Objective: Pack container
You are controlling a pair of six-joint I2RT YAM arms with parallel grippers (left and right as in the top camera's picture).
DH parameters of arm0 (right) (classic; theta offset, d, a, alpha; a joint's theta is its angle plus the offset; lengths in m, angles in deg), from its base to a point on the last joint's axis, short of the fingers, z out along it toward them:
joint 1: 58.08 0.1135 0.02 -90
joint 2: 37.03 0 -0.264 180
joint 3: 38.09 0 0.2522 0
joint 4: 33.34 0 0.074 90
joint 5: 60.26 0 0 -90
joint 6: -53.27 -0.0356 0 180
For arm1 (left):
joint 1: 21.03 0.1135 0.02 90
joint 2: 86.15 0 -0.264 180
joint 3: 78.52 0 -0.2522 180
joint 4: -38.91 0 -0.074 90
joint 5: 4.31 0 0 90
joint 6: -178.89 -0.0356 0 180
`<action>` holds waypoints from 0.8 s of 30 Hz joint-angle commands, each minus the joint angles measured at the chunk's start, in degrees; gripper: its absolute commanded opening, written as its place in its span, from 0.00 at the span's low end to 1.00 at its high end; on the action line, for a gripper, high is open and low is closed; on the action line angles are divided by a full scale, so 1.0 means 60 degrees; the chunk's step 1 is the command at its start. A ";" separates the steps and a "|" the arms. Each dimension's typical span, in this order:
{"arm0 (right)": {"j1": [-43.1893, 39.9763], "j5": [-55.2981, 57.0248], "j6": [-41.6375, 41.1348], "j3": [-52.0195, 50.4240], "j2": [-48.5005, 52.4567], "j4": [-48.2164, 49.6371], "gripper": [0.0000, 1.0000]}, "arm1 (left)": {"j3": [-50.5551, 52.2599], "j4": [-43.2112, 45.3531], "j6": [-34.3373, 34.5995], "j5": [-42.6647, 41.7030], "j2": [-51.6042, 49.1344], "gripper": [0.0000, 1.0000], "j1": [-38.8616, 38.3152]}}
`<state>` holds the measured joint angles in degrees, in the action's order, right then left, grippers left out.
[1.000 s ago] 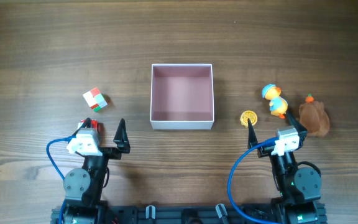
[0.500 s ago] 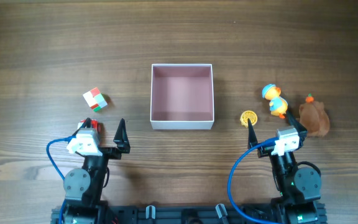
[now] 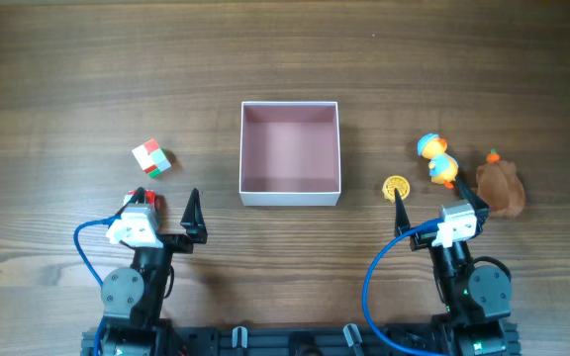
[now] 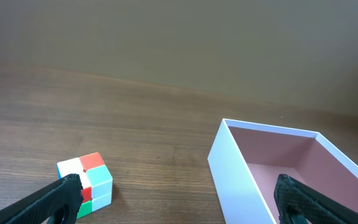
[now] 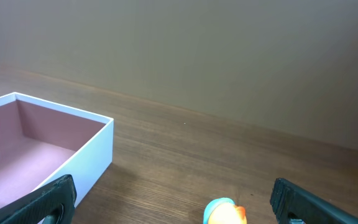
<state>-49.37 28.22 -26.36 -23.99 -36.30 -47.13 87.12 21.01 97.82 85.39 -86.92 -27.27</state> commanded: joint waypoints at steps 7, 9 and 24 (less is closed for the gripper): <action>0.0047 -0.0951 -0.3038 0.0259 0.0350 -0.0131 1.00 | -0.0270 -0.0106 0.0933 -0.0022 0.0022 0.99 0.0069; 0.0047 -0.1169 -0.3268 0.0951 0.1002 -0.0328 1.00 | -0.0962 -0.0645 0.1126 0.0142 -0.0302 0.99 0.0069; 0.0047 -0.1643 -0.3235 0.9347 1.0262 -0.7147 1.00 | -1.1289 -0.8185 0.1588 0.1016 -1.0539 1.00 0.0503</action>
<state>-49.37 19.41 -44.91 28.00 20.77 -85.90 28.20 -20.72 106.43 92.30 -141.46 -26.25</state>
